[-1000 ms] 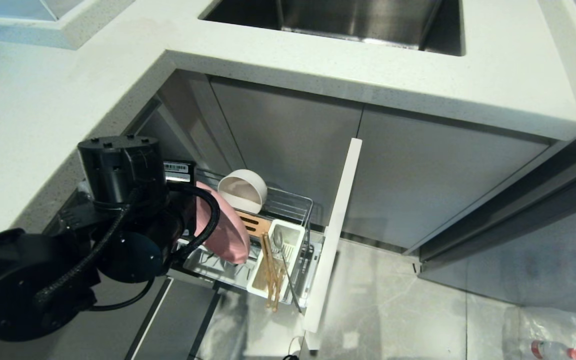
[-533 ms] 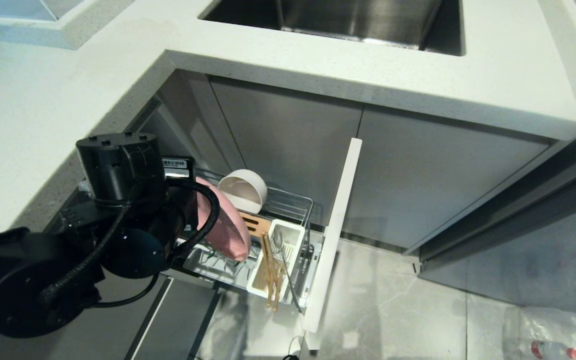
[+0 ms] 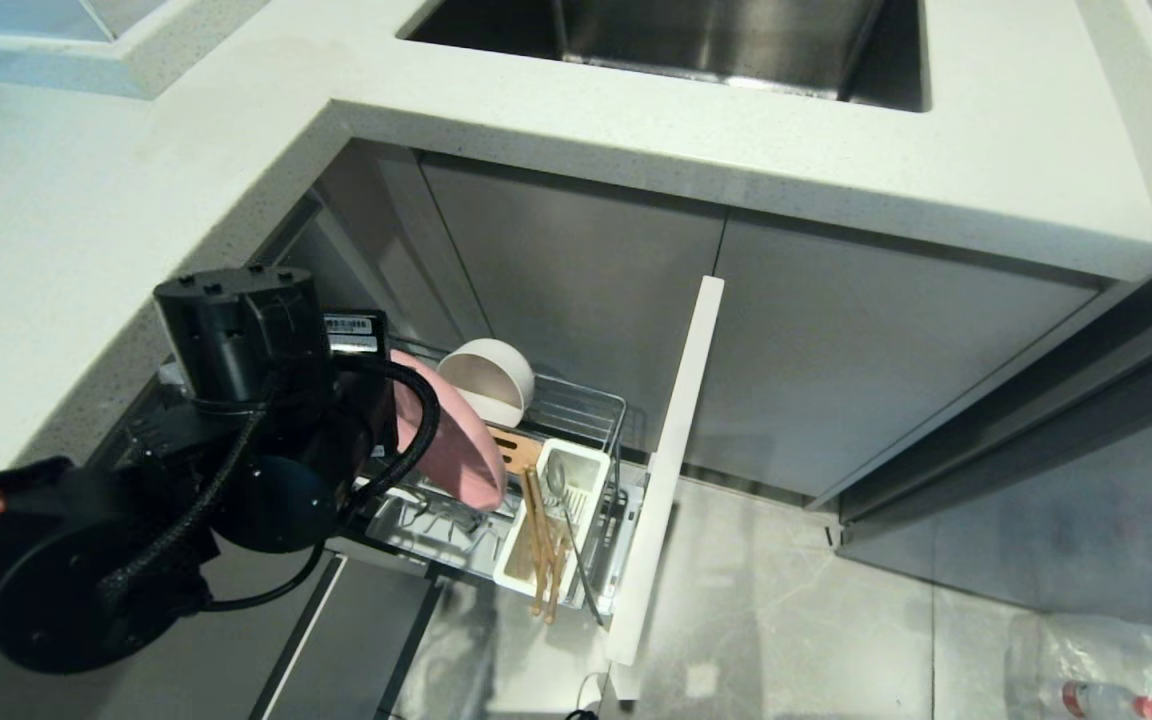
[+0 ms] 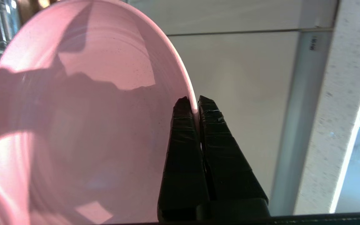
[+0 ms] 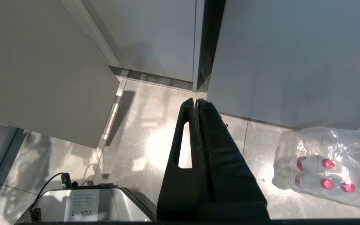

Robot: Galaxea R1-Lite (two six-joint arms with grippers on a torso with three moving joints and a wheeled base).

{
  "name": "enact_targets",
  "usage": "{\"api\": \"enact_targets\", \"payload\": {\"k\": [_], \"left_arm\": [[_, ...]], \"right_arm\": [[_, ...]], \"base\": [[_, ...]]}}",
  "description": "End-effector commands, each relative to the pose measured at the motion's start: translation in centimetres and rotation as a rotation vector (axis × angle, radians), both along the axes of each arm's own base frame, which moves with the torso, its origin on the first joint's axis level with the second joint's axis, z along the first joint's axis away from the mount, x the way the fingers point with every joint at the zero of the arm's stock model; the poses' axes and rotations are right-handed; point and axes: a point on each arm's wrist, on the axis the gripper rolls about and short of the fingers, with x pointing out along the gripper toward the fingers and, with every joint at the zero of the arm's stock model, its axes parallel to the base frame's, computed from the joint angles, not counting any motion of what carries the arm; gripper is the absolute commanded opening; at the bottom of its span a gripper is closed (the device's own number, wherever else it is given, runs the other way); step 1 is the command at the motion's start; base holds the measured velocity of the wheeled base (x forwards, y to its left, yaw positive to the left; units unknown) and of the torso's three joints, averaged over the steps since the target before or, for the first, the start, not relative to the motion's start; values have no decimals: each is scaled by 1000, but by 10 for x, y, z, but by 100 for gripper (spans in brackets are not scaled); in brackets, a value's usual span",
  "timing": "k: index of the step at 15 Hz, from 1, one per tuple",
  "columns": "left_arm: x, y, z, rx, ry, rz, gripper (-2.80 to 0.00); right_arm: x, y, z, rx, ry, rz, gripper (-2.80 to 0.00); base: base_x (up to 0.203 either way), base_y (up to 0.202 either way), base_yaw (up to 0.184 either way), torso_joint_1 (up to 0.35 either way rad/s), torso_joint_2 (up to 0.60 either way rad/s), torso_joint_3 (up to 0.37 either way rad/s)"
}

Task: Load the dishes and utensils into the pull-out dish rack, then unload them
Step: Pick up the plate and place it in the cupboard

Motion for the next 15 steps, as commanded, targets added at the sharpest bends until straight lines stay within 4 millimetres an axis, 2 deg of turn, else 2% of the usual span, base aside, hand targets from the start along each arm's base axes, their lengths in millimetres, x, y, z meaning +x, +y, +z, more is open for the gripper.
{"api": "enact_targets", "payload": {"k": [1, 15], "left_arm": [[4, 0, -6, -1, 12, 13, -280], [21, -1, -35, 69, 127, 43, -280]], "right_arm": [[0, 0, 0, 0, 2, -1, -280], [0, 0, 0, 0, 3, -1, -280]], "base": [[0, 0, 0, 0, 0, 0], [0, 0, 0, 0, 0, 0]]}}
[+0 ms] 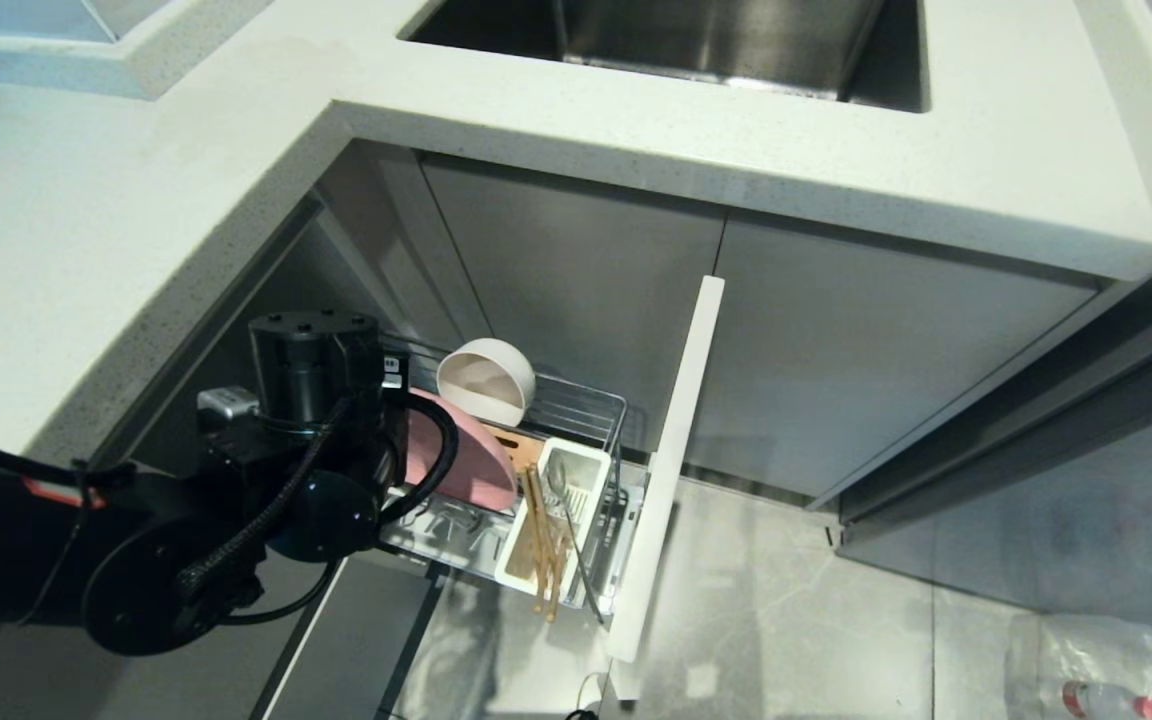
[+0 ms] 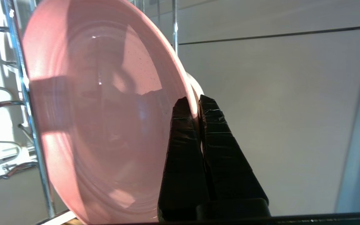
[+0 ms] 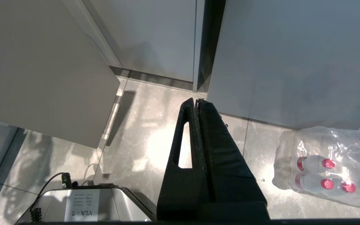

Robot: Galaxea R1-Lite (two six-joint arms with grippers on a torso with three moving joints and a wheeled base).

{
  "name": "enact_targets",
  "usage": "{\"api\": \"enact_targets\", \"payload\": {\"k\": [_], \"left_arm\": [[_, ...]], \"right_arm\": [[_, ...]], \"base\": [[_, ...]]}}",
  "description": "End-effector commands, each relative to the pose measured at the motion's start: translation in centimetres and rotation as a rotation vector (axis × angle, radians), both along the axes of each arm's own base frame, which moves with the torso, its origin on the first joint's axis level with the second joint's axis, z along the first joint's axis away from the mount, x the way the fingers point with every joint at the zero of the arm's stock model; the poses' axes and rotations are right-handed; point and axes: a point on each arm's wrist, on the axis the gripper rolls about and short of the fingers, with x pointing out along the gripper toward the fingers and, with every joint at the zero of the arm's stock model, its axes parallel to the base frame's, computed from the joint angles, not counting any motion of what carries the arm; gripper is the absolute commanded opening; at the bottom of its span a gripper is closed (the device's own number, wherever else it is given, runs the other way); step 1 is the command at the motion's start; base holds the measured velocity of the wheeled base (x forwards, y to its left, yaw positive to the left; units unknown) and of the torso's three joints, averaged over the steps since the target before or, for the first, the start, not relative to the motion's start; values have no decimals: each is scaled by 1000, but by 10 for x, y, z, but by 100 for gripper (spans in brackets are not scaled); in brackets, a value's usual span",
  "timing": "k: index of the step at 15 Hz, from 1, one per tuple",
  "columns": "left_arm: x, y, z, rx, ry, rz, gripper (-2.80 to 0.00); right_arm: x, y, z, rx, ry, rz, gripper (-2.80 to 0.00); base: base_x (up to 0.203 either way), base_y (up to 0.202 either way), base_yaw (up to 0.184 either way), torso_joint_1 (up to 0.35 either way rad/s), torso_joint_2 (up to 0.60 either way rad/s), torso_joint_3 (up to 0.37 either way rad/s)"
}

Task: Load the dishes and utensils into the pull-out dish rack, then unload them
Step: Pick up the plate and place it in the cupboard

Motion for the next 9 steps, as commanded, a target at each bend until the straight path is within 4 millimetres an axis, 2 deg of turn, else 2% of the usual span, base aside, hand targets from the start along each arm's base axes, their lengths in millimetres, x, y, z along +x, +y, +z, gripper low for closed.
{"api": "enact_targets", "payload": {"k": [1, 9], "left_arm": [[2, 0, -3, -1, 7, 6, -280], [10, 1, -17, 17, 46, 22, -280]], "right_arm": [[0, 0, 0, 0, 3, -1, -280], [0, 0, 0, 0, 3, 0, -280]], "base": [[0, 0, 0, 0, 0, 0], [0, 0, 0, 0, 0, 0]]}}
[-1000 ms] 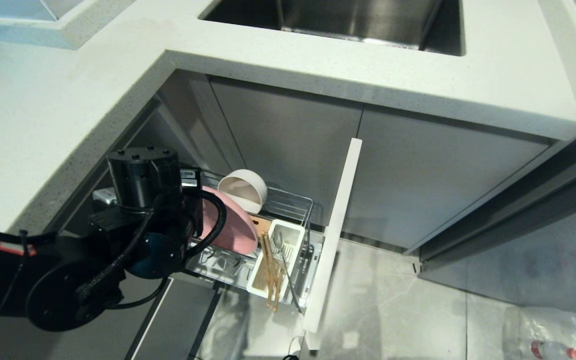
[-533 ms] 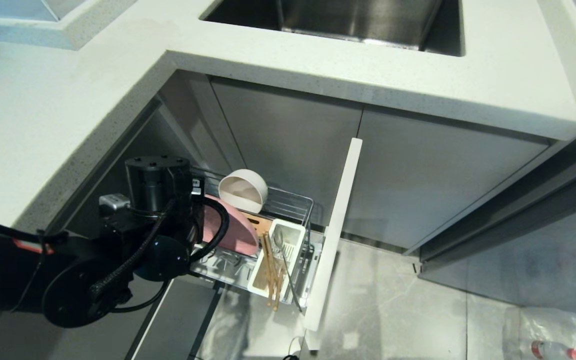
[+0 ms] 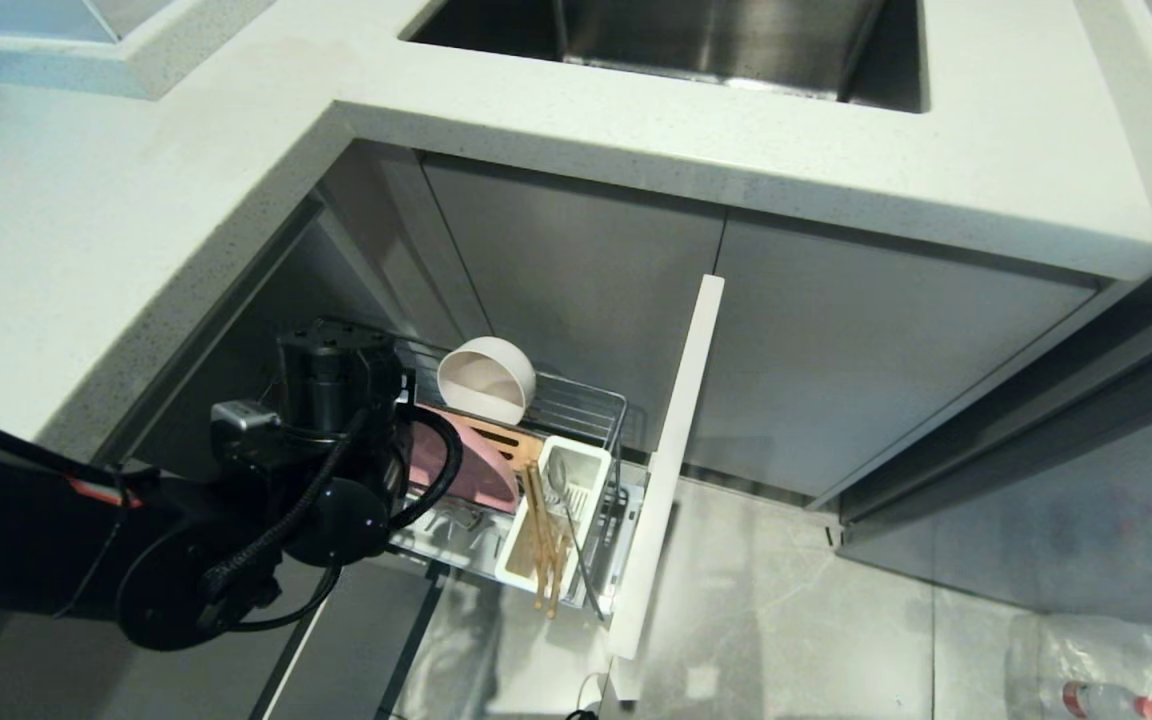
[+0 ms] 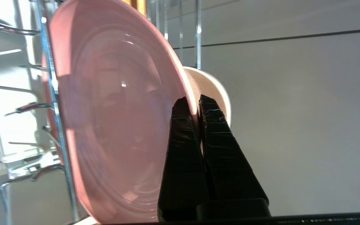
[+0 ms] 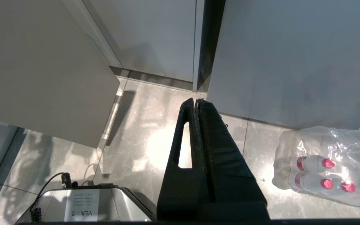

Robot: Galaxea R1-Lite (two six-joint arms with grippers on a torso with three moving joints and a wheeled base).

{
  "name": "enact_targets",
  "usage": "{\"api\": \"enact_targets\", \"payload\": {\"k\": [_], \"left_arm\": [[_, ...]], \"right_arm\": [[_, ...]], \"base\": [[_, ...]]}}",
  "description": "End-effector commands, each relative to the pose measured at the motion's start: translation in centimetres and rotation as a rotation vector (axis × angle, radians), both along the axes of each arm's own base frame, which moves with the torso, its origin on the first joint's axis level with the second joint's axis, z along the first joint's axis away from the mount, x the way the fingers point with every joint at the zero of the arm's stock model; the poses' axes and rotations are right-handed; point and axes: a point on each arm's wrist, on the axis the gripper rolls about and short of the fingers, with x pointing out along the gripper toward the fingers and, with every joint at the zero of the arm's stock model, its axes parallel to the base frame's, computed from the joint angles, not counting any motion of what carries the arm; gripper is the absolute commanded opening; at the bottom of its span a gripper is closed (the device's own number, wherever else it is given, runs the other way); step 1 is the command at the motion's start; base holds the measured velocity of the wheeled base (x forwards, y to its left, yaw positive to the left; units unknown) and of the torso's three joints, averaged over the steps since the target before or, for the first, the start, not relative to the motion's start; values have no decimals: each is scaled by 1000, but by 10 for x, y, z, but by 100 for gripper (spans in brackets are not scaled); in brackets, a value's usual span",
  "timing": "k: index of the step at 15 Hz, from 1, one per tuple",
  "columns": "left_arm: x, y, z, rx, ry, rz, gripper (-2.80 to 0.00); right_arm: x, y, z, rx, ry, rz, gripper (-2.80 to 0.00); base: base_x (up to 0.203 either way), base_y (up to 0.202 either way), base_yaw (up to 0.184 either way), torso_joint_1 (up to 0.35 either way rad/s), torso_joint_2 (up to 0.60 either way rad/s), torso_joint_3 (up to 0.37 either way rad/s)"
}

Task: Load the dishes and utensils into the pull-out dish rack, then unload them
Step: Pick up the plate and place it in the cupboard

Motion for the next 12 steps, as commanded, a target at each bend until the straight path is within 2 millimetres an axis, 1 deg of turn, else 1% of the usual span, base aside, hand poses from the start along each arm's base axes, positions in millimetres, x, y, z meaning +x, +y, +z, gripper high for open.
{"api": "enact_targets", "payload": {"k": [1, 5, 11, 12], "left_arm": [[4, -1, -6, 2, 11, 11, -280], [7, 0, -12, 9, 26, 19, -280], [7, 0, -10, 11, 24, 17, -280], [6, 0, -10, 12, 23, 18, 0]], "right_arm": [[0, 0, 0, 0, 3, 0, -280], [0, 0, 0, 0, 2, 0, -280], [0, 0, 0, 0, 2, 1, -280], [0, 0, 0, 0, 3, 0, -280]], "base": [[0, 0, 0, 0, 0, 0], [0, 0, 0, 0, 0, 0], [0, 0, 0, 0, 0, 0], [0, 0, 0, 0, 0, 0]]}}
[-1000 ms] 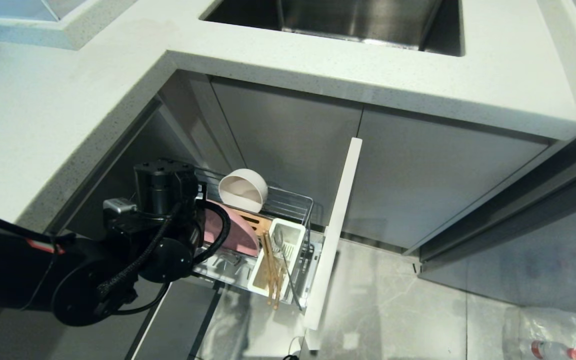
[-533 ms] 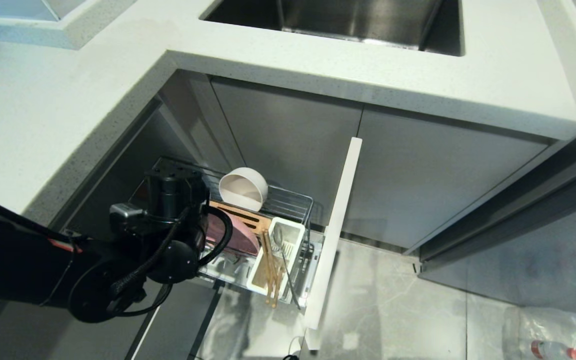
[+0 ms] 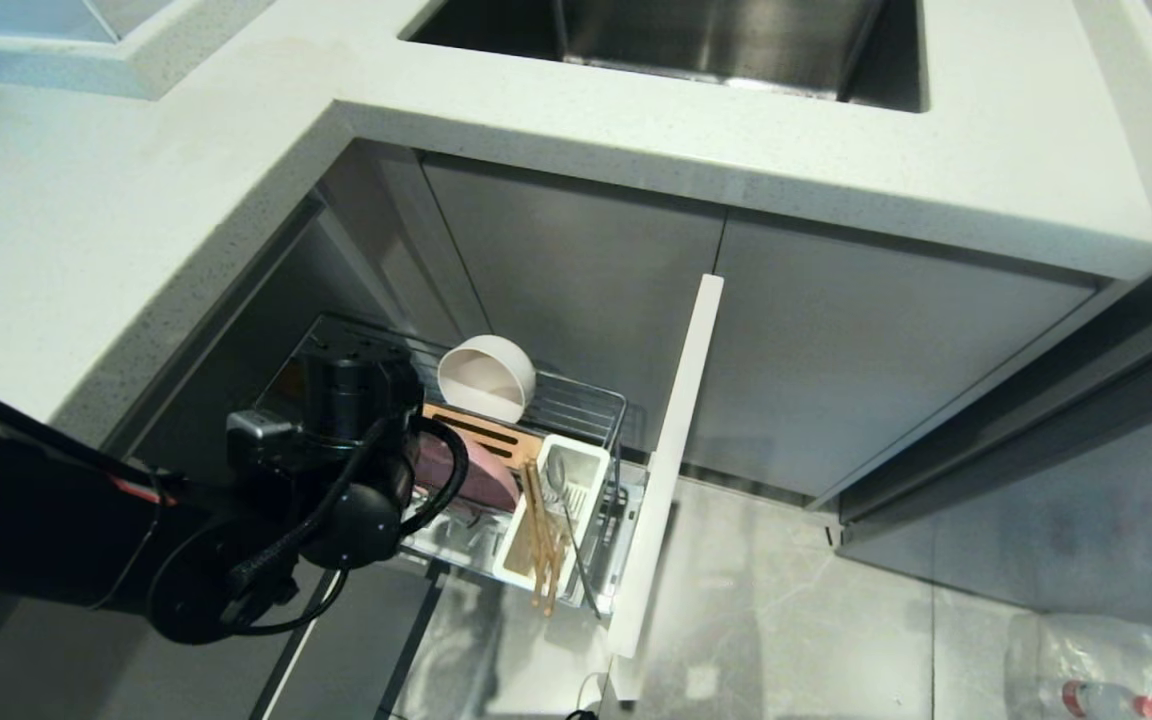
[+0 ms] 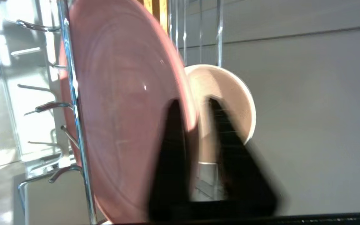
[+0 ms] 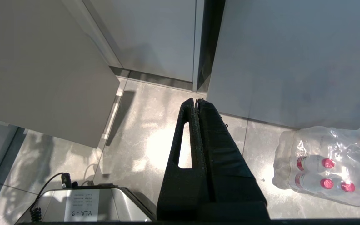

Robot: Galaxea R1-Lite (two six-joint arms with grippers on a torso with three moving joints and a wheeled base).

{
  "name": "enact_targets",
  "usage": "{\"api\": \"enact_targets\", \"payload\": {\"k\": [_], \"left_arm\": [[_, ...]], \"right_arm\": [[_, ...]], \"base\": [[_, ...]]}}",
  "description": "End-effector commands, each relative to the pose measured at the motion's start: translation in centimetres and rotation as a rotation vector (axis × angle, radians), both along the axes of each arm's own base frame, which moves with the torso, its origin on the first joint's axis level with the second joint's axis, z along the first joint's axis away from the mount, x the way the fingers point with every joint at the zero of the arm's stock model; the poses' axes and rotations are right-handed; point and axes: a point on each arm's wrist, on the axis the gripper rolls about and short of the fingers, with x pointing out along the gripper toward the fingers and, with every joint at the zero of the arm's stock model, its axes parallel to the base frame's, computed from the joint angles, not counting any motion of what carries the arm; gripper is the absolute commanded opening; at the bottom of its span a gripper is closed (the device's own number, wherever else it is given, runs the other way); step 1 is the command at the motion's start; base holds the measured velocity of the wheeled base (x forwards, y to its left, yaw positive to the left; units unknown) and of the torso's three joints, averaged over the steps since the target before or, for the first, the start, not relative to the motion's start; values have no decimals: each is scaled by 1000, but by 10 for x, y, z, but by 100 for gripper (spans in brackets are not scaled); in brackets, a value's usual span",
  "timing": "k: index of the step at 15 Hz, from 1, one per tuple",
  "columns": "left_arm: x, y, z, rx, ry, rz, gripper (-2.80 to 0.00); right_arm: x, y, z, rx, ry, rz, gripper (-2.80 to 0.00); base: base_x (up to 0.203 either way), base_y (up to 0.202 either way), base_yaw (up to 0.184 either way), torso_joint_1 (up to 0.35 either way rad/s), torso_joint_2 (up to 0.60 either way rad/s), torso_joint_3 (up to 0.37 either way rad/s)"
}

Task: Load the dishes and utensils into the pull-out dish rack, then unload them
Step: Pick up the plate and place it in the cupboard, then take the plate out of the cupboard

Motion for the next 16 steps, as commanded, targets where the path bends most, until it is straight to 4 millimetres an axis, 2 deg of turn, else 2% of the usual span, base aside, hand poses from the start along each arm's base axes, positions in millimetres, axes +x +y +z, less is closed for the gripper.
{"api": "enact_targets", "payload": {"k": [1, 8, 16], "left_arm": [[-1, 1, 1, -5, -1, 9, 0], [-12, 5, 10, 16, 38, 1, 0], [-52, 16, 48, 1, 15, -46, 0]], "right_arm": [[0, 0, 0, 0, 2, 1, -280], [0, 0, 0, 0, 3, 0, -280], [0, 0, 0, 0, 2, 1, -280]], "base": [[0, 0, 0, 0, 0, 0], [0, 0, 0, 0, 0, 0], [0, 0, 0, 0, 0, 0]]}}
